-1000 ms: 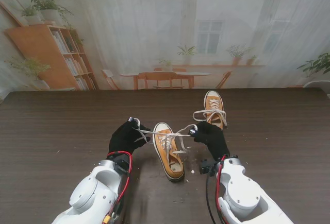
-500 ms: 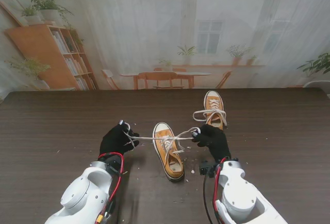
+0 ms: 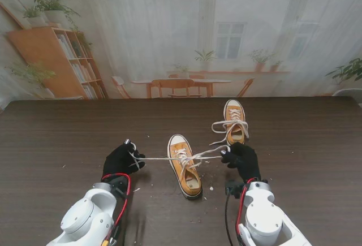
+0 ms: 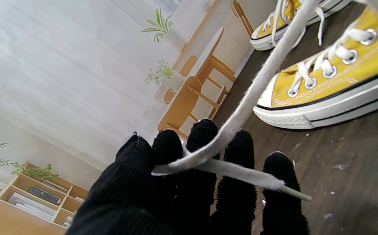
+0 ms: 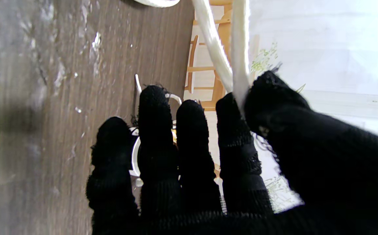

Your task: Tie the shoelaces into a bow on the shoes

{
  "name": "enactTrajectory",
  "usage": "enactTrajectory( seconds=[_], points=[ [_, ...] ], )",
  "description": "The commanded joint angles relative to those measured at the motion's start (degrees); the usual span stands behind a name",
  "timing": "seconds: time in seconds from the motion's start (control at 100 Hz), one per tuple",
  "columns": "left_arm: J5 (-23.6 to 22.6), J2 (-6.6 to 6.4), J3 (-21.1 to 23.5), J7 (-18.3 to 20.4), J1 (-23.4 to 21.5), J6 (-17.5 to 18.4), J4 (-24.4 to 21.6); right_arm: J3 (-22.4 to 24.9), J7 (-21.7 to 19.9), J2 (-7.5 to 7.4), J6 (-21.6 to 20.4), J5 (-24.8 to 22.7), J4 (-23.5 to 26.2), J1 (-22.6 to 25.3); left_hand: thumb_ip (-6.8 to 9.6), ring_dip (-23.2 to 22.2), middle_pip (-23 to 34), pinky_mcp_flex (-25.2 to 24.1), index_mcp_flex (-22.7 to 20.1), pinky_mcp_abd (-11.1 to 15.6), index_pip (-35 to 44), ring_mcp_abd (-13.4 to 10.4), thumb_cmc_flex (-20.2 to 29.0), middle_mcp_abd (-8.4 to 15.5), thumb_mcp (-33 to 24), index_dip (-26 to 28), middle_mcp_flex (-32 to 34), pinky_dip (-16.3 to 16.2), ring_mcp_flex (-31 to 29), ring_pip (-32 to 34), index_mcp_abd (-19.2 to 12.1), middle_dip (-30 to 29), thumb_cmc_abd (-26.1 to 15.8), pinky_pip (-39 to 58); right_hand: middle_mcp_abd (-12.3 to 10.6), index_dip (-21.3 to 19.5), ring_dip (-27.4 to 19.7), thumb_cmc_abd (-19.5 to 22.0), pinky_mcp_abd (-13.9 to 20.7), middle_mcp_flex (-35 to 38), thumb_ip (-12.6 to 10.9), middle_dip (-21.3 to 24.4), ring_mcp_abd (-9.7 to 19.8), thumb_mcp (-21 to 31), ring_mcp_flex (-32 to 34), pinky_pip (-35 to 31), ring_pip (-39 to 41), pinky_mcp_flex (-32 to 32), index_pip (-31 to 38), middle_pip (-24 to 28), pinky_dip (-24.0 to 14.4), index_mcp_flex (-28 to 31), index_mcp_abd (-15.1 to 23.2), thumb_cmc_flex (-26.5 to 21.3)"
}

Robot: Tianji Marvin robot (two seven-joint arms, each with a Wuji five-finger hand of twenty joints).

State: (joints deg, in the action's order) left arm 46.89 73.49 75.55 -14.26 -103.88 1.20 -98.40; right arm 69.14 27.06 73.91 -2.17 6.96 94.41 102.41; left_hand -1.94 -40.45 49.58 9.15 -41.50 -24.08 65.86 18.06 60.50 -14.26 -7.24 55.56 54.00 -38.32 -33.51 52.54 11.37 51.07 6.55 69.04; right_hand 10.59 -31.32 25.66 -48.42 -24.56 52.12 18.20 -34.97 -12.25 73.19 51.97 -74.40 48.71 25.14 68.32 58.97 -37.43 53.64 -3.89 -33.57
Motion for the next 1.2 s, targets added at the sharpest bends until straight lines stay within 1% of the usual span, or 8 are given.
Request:
enactTrajectory(
  seconds=[0.0, 0.37, 0.63, 0.75, 0.93, 0.95, 1.0, 1.19],
  points=[
    [-0.76, 0.09, -0.19, -0.58, -0.34, -0.66, -0.49, 0.46, 0.12, 0.06, 0.36, -0.34, -0.66, 0.34, 0.81, -1.85, 1.7, 0.72, 0.83, -0.88, 2.33, 0.22, 3.13, -0.56, 1.81, 1.45, 1.54, -1.02, -1.81, 1.94, -0.45, 1.3, -2.02, 2.26, 0.87, 0.27, 1.06, -1.54, -1.0, 1.94, -0.64, -1.06, -0.36, 3.03, 2.19, -1.7, 1.3, 0.59, 4.91, 1.6, -0.87, -0.09, 1.2, -1.91],
    [-1.41, 0.79, -1.55, -4.91, -0.52, -1.85, -0.72, 0.92, 5.25, 1.46, 3.13, -2.14, -4.26, -1.59, 0.76, -1.78, 1.18, 1.24, 0.94, -1.17, 2.59, 0.38, 3.57, -0.45, 2.29, 0.96, 1.59, -1.23, -2.12, 1.71, -0.58, 1.22, -2.02, 2.5, 1.25, 1.33, 1.23, -1.86, -1.26, 2.2, -0.65, -1.32, -0.69, 3.43, 2.46, -2.81, 2.34, 1.29, 5.75, 1.84, -1.83, 0.01, 0.71, -2.13],
    [-1.4, 0.81, -1.58, -5.01, -0.54, -1.81, -0.72, 0.96, 12.83, 3.31, 0.85, -2.39, -6.55, -2.24, 0.78, -1.63, 0.87, 1.36, 0.98, -1.2, 2.66, 0.13, 3.79, -0.51, 2.42, 0.86, 1.82, -1.26, -2.33, 1.51, -0.58, 1.04, -1.92, 2.46, 1.27, 2.04, 1.31, -1.97, -1.27, 1.86, -0.49, -1.23, -0.76, 3.85, 2.25, -3.5, 3.3, 1.34, 6.61, 2.58, -2.4, -0.37, 0.6, -1.85],
    [-1.4, 0.81, -1.58, -5.01, -0.54, -1.81, -0.72, 0.6, 15.63, 3.98, 0.62, -2.76, -6.56, -2.15, 0.77, -1.37, 0.88, 1.91, 0.8, -1.18, 2.45, 0.03, 3.78, 0.95, 2.57, 0.49, 2.03, -1.24, -2.65, 1.21, -0.79, 0.93, -2.03, 2.4, 1.16, 2.47, 1.23, -1.94, -1.14, 1.56, -0.42, -0.97, -0.81, 3.89, 2.04, -3.62, 3.6, 1.12, 6.98, 2.89, -2.49, -0.64, 0.74, -1.72],
    [-1.4, 0.81, -1.58, -5.01, -0.54, -1.81, -0.72, 0.29, 17.27, 4.38, 2.1, -3.29, -6.35, -1.8, 0.76, -1.34, 0.95, 1.93, 0.88, -1.18, 2.55, 0.05, 3.91, 1.34, 2.59, 0.39, 2.08, -1.25, -2.7, 1.23, -0.78, 0.9, -2.02, 2.37, 1.03, 3.1, 1.02, -1.83, -1.29, 1.41, -0.4, -0.41, -0.97, 3.87, 1.87, -3.72, 3.75, 0.93, 7.41, 3.2, -2.49, -0.69, 0.88, -1.6],
    [-1.4, 0.81, -1.58, -5.01, -0.54, -1.81, -0.72, 0.28, 17.35, 4.4, 2.23, -3.33, -6.37, -1.77, 0.75, -1.34, 0.78, 2.04, 0.89, -1.19, 2.55, 0.07, 3.98, -0.02, 2.58, 0.35, 1.88, -1.26, -2.76, 1.25, -0.71, 0.84, -2.01, 2.41, 1.02, 3.15, 0.99, -1.84, -1.33, 1.39, -0.39, -0.36, -1.05, 3.87, 1.86, -3.73, 3.76, 0.91, 7.46, 3.24, -2.49, -0.69, 0.83, -1.56],
    [-1.4, 0.81, -1.58, -5.01, -0.54, -1.81, -0.72, 0.29, 17.7, 4.5, 2.5, -3.36, -6.43, -1.7, 0.71, -1.31, 0.94, 2.17, 1.03, -1.2, 2.62, -0.11, 3.96, 1.36, 2.65, 0.32, 2.0, -1.28, -2.79, 1.24, -0.84, 0.86, -2.19, 2.42, 1.11, 3.21, 0.96, -1.85, -1.4, 1.34, -0.4, -0.29, -1.11, 3.94, 1.83, -3.71, 3.77, 0.84, 7.53, 3.3, -2.47, -0.76, 0.76, -1.59],
    [-1.4, 0.81, -1.58, -5.01, -0.54, -1.81, -0.72, 0.26, 19.29, 4.95, 4.17, -3.3, -6.43, -1.38, 0.67, -1.18, 0.91, 2.71, 0.97, -1.24, 2.76, -0.11, 4.11, 1.41, 2.72, 0.17, 2.19, -1.3, -3.04, 1.18, -0.77, 0.72, -2.11, 2.51, 0.07, 3.73, -0.77, -1.85, -1.5, 0.35, -0.3, 2.67, -1.81, 4.12, 0.5, -1.96, 0.63, -0.59, 7.52, 1.34, -1.41, -1.29, 1.15, -1.36]
  ],
)
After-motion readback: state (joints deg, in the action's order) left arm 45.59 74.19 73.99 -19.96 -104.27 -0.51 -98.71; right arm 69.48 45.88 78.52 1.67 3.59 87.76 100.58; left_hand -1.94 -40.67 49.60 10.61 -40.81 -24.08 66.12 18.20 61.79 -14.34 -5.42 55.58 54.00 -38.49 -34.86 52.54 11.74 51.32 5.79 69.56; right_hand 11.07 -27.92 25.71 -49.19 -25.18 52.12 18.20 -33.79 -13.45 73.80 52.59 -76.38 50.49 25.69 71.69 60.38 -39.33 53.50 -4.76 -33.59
